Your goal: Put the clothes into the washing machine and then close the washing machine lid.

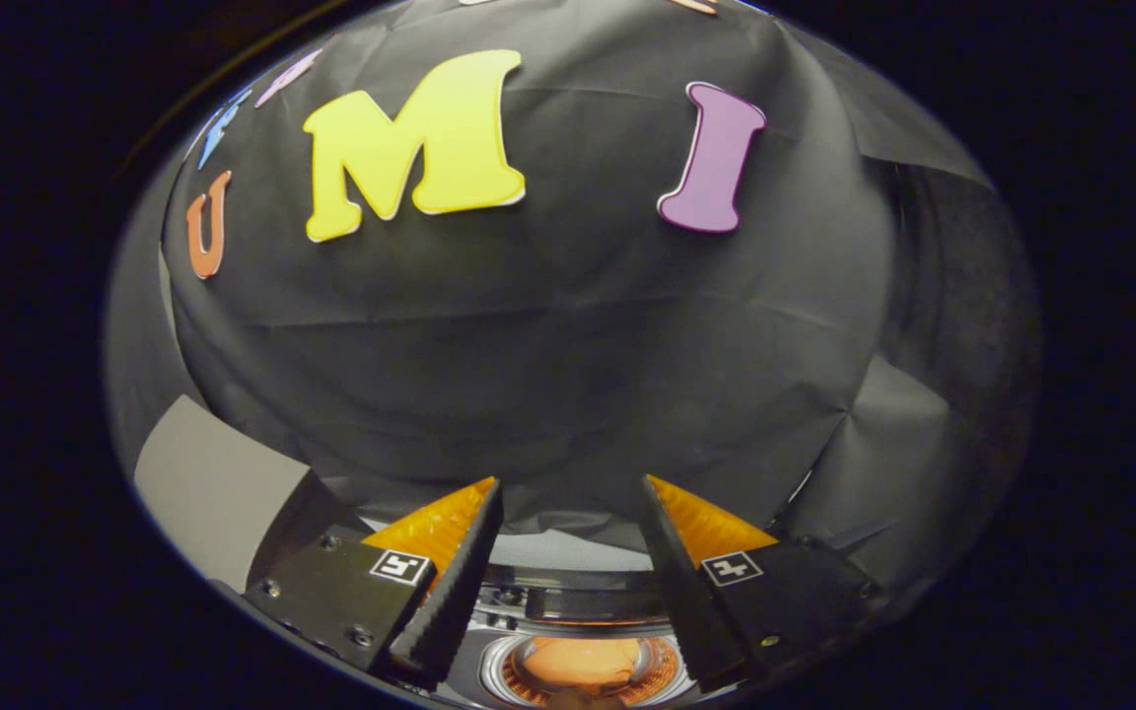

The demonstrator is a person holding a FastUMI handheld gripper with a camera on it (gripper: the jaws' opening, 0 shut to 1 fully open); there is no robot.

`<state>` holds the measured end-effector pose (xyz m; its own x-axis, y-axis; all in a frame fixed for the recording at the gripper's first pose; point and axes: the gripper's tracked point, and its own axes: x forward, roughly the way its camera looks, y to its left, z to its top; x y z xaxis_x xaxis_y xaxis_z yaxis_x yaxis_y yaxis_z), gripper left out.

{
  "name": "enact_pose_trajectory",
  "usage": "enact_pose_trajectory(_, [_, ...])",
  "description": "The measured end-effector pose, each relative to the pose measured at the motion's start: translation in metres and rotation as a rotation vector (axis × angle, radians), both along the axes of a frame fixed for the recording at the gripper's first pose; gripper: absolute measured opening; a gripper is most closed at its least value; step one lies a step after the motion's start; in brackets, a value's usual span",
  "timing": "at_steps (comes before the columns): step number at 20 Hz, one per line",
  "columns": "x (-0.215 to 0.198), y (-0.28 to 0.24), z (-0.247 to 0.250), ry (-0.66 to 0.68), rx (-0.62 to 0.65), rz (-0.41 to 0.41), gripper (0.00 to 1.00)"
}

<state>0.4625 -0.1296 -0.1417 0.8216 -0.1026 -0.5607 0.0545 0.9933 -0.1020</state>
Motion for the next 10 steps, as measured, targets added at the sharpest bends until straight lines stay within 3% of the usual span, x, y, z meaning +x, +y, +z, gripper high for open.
enact_pose_trajectory(10, [0.004,-0.009,-0.024,0.065,0.044,0.01,0.86])
